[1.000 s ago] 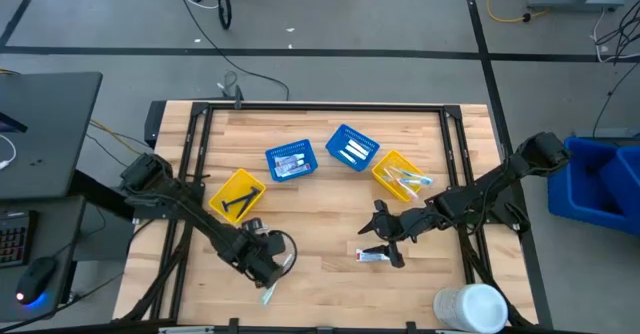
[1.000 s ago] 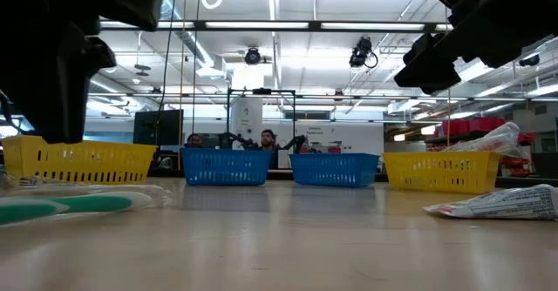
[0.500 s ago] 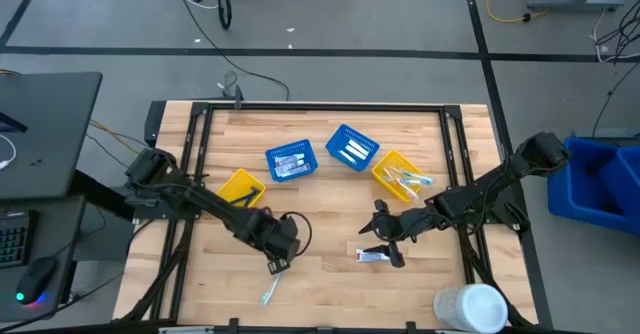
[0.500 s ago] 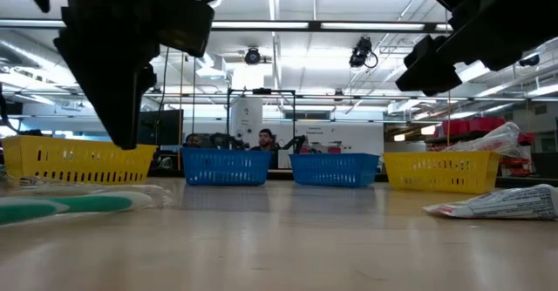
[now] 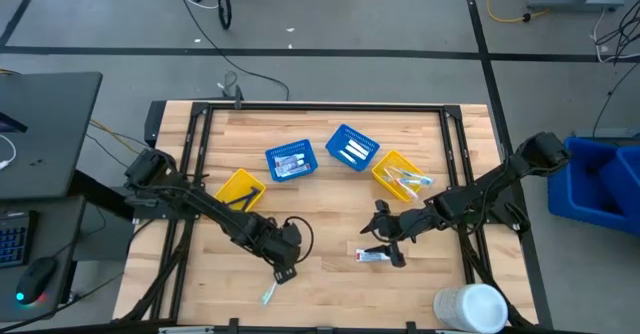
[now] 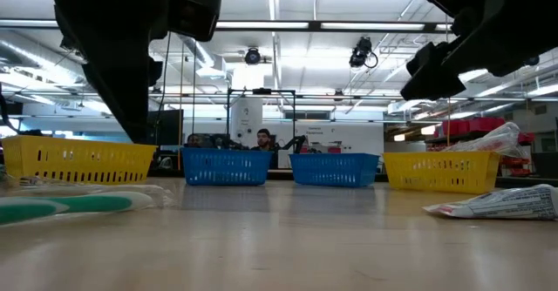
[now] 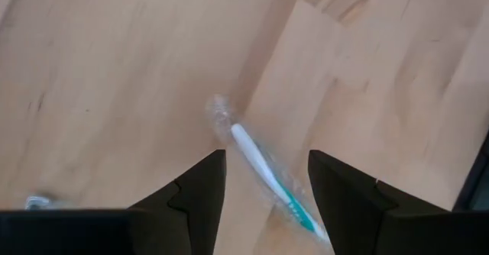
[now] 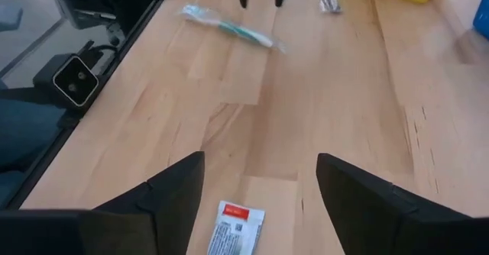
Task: Pick & Place Travel size toiletries
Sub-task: Put the white toothpaste into the left blue bin
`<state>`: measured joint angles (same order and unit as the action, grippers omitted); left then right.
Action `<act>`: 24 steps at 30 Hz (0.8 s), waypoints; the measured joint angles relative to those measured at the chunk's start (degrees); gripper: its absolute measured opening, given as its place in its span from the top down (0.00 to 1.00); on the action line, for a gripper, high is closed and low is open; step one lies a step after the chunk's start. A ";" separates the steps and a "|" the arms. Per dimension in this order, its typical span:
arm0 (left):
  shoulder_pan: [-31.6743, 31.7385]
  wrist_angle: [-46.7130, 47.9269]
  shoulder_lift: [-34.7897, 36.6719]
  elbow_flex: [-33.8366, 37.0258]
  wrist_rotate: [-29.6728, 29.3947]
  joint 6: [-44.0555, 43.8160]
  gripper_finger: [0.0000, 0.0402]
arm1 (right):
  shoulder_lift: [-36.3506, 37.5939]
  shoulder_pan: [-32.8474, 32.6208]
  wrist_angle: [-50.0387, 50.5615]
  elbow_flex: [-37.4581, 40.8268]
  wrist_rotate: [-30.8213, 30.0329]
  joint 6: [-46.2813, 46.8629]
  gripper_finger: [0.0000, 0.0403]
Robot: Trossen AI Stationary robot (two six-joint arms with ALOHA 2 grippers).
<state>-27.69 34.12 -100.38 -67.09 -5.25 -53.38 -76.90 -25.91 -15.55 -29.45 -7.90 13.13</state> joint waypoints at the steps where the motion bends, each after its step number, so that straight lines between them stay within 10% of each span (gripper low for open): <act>1: -0.07 -0.40 0.00 0.00 -0.01 -0.15 0.51 | 0.00 0.00 0.39 0.00 0.01 0.50 0.36; 24: -0.03 -0.66 0.00 0.00 -5.90 2.80 0.51 | -12.81 -9.27 8.06 0.00 -4.63 11.37 0.42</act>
<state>-27.73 33.45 -100.38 -67.09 -11.15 -50.58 -89.71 -35.18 -7.49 -29.45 -12.53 24.50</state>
